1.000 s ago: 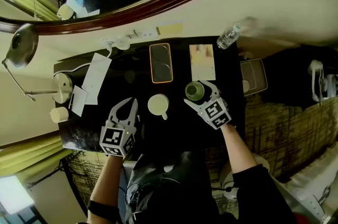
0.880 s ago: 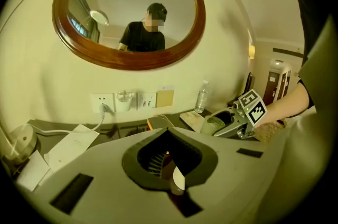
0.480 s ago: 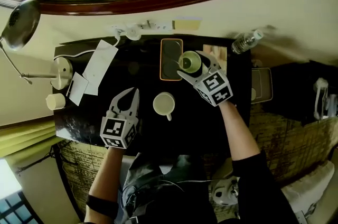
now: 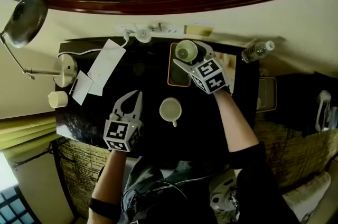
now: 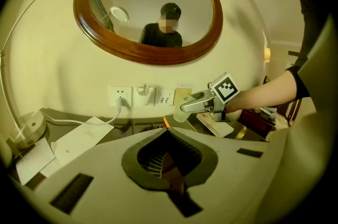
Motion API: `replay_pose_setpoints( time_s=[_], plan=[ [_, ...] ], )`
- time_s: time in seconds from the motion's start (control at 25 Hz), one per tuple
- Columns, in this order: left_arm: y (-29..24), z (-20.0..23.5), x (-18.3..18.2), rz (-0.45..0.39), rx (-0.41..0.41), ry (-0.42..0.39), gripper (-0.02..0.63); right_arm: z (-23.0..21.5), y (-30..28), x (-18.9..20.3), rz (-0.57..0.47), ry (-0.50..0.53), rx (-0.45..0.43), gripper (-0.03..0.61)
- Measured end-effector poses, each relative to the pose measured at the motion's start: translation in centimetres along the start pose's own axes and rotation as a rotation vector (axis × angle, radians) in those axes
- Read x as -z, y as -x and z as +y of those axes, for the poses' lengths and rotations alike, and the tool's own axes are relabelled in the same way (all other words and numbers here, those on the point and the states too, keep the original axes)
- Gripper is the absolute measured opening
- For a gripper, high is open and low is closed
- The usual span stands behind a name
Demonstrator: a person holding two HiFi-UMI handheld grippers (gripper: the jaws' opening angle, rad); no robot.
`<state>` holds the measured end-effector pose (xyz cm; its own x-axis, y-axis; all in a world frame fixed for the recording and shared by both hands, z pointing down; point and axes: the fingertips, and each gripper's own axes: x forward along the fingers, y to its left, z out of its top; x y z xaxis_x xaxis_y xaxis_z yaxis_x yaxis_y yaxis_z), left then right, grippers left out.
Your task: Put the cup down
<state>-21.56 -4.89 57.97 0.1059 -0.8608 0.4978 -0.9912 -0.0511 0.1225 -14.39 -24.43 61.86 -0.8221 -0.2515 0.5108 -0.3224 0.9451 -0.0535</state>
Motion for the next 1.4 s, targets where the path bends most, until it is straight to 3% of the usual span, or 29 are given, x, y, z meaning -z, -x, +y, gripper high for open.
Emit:
replay_pose_setpoints(
  time_s=[0.52,1.04,1.28,1.4],
  plan=[
    [1.7,1.8,0.7,0.010,-0.038,0.019,0.002,-0.4,-2.3,0.6,0.022,-0.019,0.026,0.423],
    [3.1,1.1,0.1,0.008,-0.012,0.023,0.002,-1.0,1.2,-0.9,-0.016,-0.041,0.106,0.448],
    [5.7,0.4,-1.3,-0.003,0.019,0.002,0.002,1.2,7.1,-2.9,-0.036,-0.072,0.146,0.379],
    [6.9,-0.3,-2.1,-0.004,0.061,-0.030,0.002,2.9,10.2,-3.3,-0.042,-0.087,0.163,0.273]
  ],
)
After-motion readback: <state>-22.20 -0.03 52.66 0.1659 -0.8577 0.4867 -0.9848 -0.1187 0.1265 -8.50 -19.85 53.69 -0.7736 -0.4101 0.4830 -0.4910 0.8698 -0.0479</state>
